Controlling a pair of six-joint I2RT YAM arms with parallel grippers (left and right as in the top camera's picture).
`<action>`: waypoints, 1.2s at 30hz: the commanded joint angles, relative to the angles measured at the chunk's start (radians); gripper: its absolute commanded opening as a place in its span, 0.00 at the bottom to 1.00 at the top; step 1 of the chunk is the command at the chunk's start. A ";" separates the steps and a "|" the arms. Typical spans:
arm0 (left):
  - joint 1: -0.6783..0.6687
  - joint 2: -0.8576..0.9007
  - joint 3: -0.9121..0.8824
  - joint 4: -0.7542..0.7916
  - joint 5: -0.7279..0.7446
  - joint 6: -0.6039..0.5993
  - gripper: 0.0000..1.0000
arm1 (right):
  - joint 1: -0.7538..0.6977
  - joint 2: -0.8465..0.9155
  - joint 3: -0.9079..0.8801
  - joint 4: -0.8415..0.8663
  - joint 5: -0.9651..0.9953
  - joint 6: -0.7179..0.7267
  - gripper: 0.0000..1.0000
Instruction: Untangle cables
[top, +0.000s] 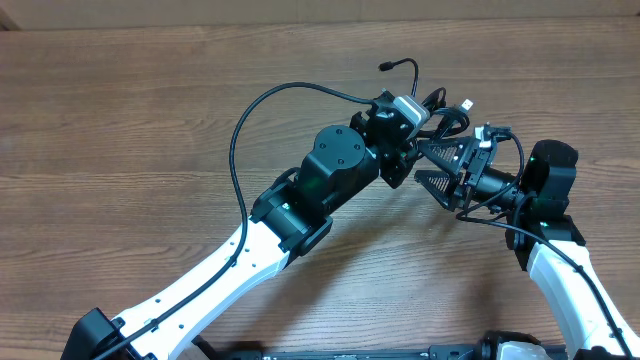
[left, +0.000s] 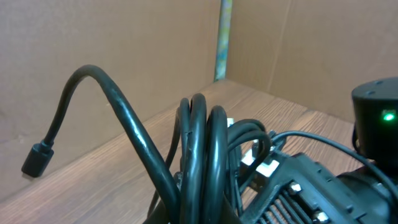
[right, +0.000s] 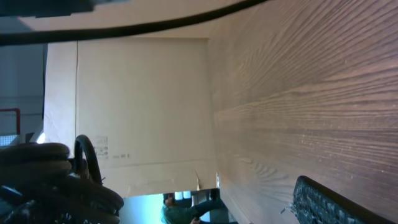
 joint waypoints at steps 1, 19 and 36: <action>-0.012 -0.029 0.029 0.057 0.054 -0.076 0.04 | 0.005 0.003 -0.005 -0.018 0.092 -0.015 1.00; -0.011 -0.072 0.029 0.206 0.068 -0.183 0.04 | 0.005 0.003 -0.005 -0.137 0.198 -0.061 0.99; -0.010 -0.072 0.029 0.196 0.015 -0.208 0.04 | 0.005 0.003 -0.005 -0.187 0.179 -0.136 0.92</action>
